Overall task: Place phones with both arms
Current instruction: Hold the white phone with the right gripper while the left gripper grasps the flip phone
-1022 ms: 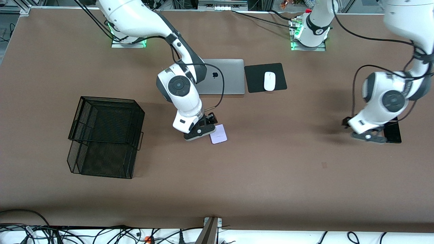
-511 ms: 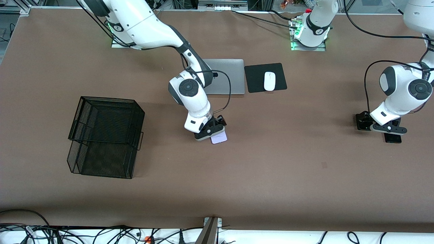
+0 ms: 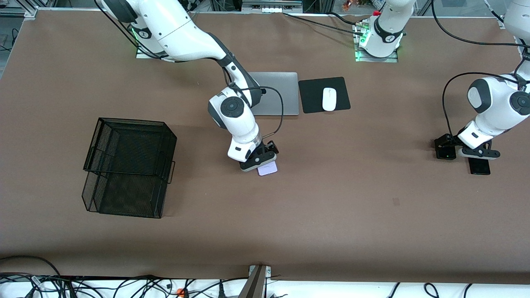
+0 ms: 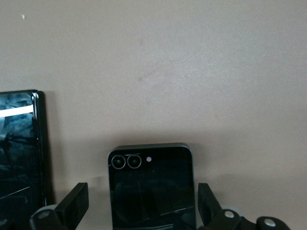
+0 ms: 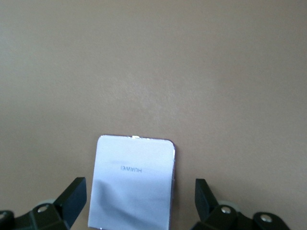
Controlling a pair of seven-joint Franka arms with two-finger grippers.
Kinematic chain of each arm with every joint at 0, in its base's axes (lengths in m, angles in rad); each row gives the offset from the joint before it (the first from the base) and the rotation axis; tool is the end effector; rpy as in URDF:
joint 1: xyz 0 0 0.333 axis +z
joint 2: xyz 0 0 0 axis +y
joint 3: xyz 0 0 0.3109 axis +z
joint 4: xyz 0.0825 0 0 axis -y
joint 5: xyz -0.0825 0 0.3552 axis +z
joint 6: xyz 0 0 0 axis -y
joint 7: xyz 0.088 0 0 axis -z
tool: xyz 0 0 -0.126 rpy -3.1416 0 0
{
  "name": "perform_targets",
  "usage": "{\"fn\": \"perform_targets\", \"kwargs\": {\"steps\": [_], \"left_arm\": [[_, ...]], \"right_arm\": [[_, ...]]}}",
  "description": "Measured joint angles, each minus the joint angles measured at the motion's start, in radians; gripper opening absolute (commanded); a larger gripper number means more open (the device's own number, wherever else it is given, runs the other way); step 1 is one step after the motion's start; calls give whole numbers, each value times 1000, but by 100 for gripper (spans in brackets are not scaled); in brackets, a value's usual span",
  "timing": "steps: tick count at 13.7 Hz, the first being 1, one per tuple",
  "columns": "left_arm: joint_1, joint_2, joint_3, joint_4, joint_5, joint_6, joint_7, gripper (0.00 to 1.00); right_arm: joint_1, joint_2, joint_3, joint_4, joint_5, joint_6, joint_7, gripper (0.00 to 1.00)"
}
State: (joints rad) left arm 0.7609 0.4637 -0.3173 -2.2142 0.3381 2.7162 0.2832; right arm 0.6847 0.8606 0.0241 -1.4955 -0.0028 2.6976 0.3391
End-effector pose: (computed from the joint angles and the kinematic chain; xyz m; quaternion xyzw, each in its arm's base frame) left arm 0.4941 0.2200 0.1838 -0.9978 0.0534 -0.0348 0.0190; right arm 0.5520 0.4688 0.1912 -0.9694 -0.1767 -0.1435 0.0915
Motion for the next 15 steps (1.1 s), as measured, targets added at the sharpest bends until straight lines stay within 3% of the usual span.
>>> {"fn": "perform_targets", "kwargs": {"steps": [10,13,15], "left_arm": [[24,48,-2,-12,0,61,-3,100],[34,51,-9,-12,0,69,-3,53],[37,39,-14,-15,0,67,-8,31]], "right_arm": [[18,56,0,33,0,75,0,100],[24,73,-5,52,0,75,0,100],[24,76,-8,56,-2,75,-1,100]]}}
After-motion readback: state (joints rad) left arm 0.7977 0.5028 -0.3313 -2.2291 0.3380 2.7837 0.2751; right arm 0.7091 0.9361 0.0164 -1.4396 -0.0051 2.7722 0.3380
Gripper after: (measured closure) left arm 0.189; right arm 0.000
